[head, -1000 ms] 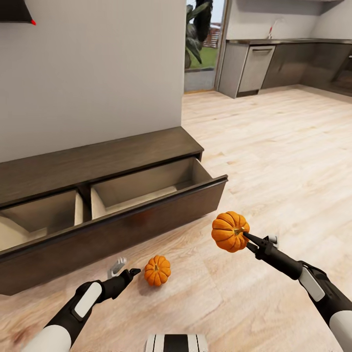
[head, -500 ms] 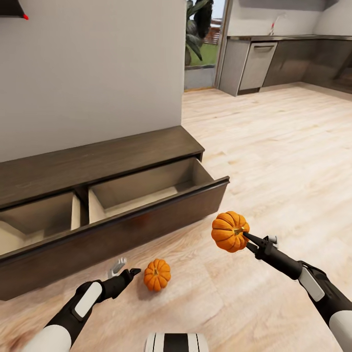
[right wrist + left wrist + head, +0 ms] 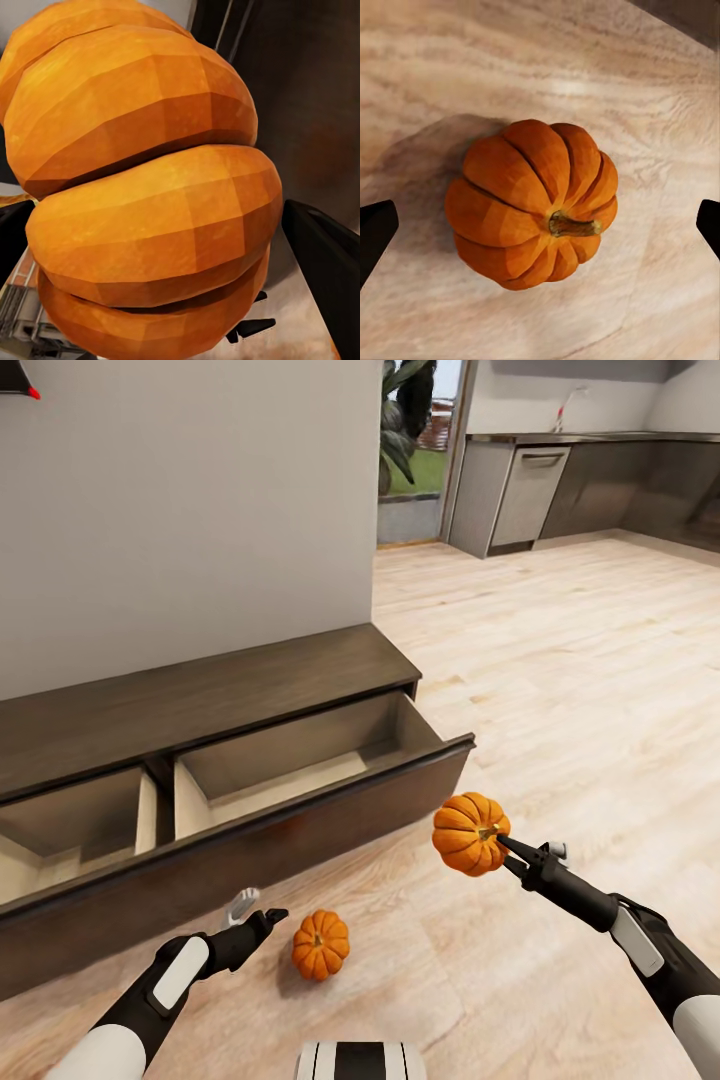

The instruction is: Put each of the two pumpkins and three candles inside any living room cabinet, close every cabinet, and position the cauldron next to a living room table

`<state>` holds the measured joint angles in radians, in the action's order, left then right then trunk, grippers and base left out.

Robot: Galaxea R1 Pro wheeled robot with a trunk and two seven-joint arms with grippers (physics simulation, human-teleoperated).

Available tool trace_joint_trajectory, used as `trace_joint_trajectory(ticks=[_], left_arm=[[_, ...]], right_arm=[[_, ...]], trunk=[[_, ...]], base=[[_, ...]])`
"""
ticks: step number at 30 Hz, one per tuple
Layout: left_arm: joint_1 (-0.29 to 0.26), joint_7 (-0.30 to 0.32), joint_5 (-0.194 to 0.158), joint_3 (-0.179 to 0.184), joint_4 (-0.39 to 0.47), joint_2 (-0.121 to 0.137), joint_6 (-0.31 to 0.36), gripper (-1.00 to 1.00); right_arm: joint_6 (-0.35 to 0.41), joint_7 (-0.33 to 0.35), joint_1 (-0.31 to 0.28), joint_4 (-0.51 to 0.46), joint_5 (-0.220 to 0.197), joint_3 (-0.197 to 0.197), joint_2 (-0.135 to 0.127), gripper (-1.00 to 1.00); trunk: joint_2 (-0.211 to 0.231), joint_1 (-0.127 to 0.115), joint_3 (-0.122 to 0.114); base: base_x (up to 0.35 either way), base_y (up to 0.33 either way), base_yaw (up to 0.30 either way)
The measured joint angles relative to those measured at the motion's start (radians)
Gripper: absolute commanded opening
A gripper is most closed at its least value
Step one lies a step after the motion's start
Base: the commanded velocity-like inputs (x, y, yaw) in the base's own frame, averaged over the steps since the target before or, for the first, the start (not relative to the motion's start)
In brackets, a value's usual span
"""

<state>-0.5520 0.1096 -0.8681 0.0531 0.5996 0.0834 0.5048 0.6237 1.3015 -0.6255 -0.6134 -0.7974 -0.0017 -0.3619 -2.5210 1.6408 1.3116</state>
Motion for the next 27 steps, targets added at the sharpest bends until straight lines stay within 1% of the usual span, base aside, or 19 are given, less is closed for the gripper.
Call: trace_joint_trajectory(ticks=[4,11,24,27], left_arm=[[0.0,0.0,0.0,0.0,0.0,0.0,0.0,1.0],[0.0,0.0,0.0,-0.001,0.0,-0.001,0.0,1.0],[0.0,-0.002,0.002,-0.001,0.0,-0.002,-0.002,1.0],[0.0,-0.001,0.002,0.01,0.001,-0.004,-0.003,1.0]], right_arm=[[0.0,0.0,0.0,0.0,0.0,0.0,0.0,-1.0],[0.0,0.0,0.0,0.0,0.0,0.0,0.0,-1.0],[0.001,0.0,0.0,-0.001,0.002,-0.001,-0.002,-1.0],[0.002,0.0,0.0,-0.003,0.003,-0.001,-0.002,-1.0]], trunk=[[0.0,0.0,0.0],[0.0,0.0,0.0],[-0.003,0.006,0.05],[-0.004,0.008,0.062]], base=[[0.121,0.043,0.0],[0.014,0.005,0.0],[0.0,0.0,0.0],[0.0,0.0,0.0]])
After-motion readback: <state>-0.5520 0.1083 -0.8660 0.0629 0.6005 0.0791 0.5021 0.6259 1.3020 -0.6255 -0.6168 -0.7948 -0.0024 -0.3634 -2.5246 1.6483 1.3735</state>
